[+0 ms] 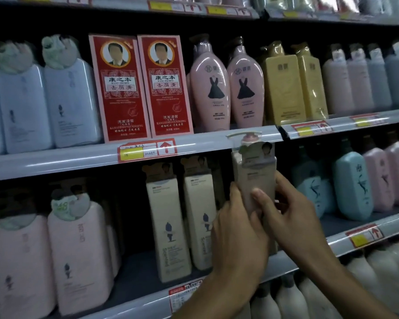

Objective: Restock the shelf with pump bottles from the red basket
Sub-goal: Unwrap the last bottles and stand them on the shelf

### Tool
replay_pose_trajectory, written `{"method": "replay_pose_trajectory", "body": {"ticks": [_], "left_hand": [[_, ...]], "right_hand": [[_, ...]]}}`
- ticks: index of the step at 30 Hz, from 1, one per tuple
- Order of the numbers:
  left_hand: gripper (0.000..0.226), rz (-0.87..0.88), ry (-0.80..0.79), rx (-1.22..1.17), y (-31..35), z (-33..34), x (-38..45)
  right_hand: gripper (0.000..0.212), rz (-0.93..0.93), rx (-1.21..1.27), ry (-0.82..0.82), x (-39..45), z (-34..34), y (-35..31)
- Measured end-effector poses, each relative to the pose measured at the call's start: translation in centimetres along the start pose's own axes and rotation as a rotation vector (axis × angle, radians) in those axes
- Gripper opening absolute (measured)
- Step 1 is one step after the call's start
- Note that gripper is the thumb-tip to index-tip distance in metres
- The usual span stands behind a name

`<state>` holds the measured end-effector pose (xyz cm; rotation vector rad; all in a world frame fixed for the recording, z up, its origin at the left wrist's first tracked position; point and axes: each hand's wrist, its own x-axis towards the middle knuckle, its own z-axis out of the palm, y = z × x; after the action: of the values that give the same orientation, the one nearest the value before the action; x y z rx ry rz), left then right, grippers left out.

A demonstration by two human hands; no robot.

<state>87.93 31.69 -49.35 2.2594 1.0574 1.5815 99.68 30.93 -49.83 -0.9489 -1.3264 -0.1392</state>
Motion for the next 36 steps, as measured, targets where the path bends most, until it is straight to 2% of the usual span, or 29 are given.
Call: {"method": "replay_pose_trajectory", "body": {"ticks": [4, 6, 10, 13, 15, 21, 25, 33, 36], "left_hand": [[0.023, -0.06, -0.041, -0.15, -0.2, -0.2, -0.1], [0.018, -0.057, -0.036, -0.165, -0.3, -0.4, 0.0], [0.018, -0.062, -0.099, -0.13, -0.2, -0.9, 0.2], [0.02, -0.134, -0.204, -0.094, -0.3, -1.1, 0.0], [0.021, -0.146, -0.215, -0.073, -0.1, -1.2, 0.0], [0.028, -0.145, -0.113, 0.016, 0.1, -1.2, 1.5], [0.021, -0.151, -0.036, 0.096, -0.3, -0.8, 2.2], [0.012, -0.099, 0.056, 0.096, -0.6, -0.2, 4.2], [0.016, -0.096, 0.059, 0.103, -1.3, 0.1, 4.1]], "right_hand": [[0.036, 0.057, -0.29, -0.081, 1.0, -0.9, -1.3], [0.035, 0.097, -0.336, -0.104, 1.4, -1.3, -1.9], [0.023, 0.144, -0.438, -0.097, 1.2, -2.1, -2.3], [0.023, 0.197, -0.476, -0.13, 0.7, -2.3, -2.2], [0.022, 0.222, -0.487, -0.137, 0.9, -2.3, -2.0], [0.02, 0.25, -0.253, -0.131, 2.7, -0.6, 0.5], [0.012, 0.226, -0.065, -0.122, 3.3, 1.0, 2.1], [0.016, 0.222, 0.208, -0.071, 4.8, 3.1, 2.1], [0.017, 0.19, 0.231, -0.056, 4.3, 4.0, 2.8]]}}
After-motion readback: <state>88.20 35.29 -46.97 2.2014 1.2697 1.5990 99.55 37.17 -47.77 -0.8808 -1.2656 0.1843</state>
